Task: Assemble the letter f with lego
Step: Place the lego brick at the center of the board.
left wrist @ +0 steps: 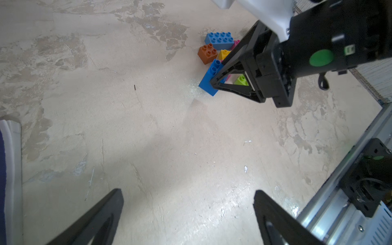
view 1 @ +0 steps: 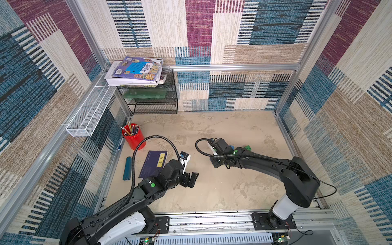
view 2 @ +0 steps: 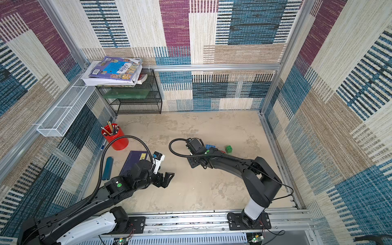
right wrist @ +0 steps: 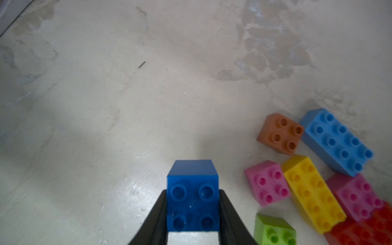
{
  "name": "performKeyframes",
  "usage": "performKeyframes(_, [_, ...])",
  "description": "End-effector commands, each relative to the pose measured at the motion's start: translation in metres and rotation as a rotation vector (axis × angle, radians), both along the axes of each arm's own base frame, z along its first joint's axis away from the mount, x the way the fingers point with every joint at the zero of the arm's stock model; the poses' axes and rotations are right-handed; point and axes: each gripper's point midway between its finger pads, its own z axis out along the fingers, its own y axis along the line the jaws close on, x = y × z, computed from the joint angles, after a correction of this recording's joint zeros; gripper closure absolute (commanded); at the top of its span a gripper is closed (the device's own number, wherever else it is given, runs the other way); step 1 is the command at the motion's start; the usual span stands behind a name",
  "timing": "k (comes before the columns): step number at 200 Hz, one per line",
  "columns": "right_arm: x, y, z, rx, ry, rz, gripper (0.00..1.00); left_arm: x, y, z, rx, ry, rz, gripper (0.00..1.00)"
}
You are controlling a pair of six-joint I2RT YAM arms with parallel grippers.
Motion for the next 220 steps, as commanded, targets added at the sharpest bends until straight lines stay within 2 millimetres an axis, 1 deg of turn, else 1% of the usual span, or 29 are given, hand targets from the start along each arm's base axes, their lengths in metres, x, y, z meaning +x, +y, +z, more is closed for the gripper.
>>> performKeyframes(1, [0.006, 0.020, 0.001, 0.027, -0.023, 0.058, 0.65, -0.005, 0.004, -0.005, 0.023, 0.008, -0.014, 0.01])
performKeyframes(23, [0.007, 0.032, -0.003, 0.029, -0.024, 0.092, 0.64, -0.006, 0.011, -0.010, 0.032, -0.001, 0.005, 0.01])
performKeyframes(52, [0.009, 0.041, -0.009, 0.029, -0.021, 0.122, 0.64, -0.007, 0.015, -0.017, 0.038, -0.004, 0.017, 0.01])
performKeyframes(93, [0.009, 0.044, -0.021, 0.015, -0.006, 0.145, 0.63, -0.008, 0.017, -0.021, 0.045, 0.000, 0.015, 0.01])
performKeyframes(127, [0.008, 0.045, -0.027, 0.007, -0.002, 0.152, 0.62, -0.009, 0.015, -0.019, 0.037, 0.001, 0.007, 0.01])
performKeyframes(155, [0.008, 0.045, -0.030, -0.003, 0.002, 0.155, 0.57, -0.010, 0.013, -0.019, 0.033, 0.002, -0.001, 0.01])
performKeyframes(177, [0.008, 0.045, -0.032, -0.005, 0.005, 0.154, 0.50, -0.010, 0.013, -0.020, 0.034, 0.005, -0.003, 0.01])
performKeyframes(199, [0.008, 0.045, -0.030, -0.003, 0.000, 0.148, 0.45, -0.010, 0.014, -0.021, 0.038, 0.008, -0.002, 0.01])
performKeyframes(220, [0.009, 0.045, -0.023, 0.005, -0.012, 0.139, 0.40, -0.010, 0.014, -0.020, 0.038, 0.008, -0.002, 0.01])
